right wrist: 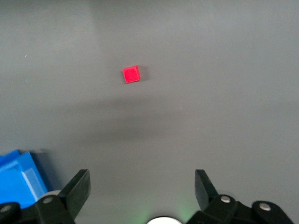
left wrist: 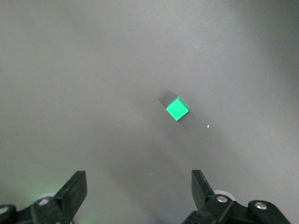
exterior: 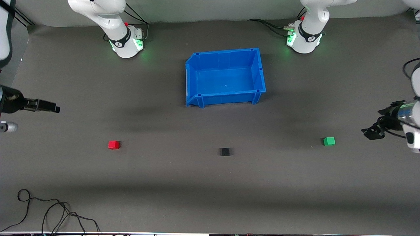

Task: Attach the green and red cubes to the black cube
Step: 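Lower the right gripper onto the red cube while the left gripper lowers onto green, then close the right gripper on the red cube while the left gripper grips green, then carry the red cube and the green cube toward the black cube, then press the red and green cubes against opposite sides of the black cube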

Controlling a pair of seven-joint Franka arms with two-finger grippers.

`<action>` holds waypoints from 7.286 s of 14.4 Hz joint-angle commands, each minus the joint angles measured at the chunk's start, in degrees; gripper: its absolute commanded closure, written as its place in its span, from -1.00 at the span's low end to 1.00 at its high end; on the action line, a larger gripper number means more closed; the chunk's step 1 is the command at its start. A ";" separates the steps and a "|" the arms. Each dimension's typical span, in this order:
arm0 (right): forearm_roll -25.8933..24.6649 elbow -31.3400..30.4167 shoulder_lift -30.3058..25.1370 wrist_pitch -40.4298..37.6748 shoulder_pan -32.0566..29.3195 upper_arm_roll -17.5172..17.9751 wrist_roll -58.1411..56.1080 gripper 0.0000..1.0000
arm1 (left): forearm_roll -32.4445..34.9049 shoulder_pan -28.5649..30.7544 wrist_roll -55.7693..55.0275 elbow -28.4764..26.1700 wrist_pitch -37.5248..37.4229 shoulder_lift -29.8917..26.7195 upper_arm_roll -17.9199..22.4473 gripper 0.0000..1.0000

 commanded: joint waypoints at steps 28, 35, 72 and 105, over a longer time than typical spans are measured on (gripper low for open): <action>24.17 -0.34 29.33 18.15 0.03 -2.22 53.60 -0.91 | -6.01 1.81 -38.16 -23.84 47.95 12.34 0.18 -0.65; 23.90 -1.58 31.70 20.87 -0.14 -2.22 51.23 -0.91 | -5.40 1.46 -38.16 -23.83 47.95 13.13 0.18 -0.11; 26.18 11.60 29.07 27.81 16.28 -1.34 81.44 1.00 | -6.01 -16.54 -56.43 -8.46 42.41 18.31 -0.43 1.00; 28.12 13.36 45.76 63.68 45.56 -1.34 100.35 1.00 | -6.63 -29.47 -77.62 5.86 49.00 31.14 -4.92 1.00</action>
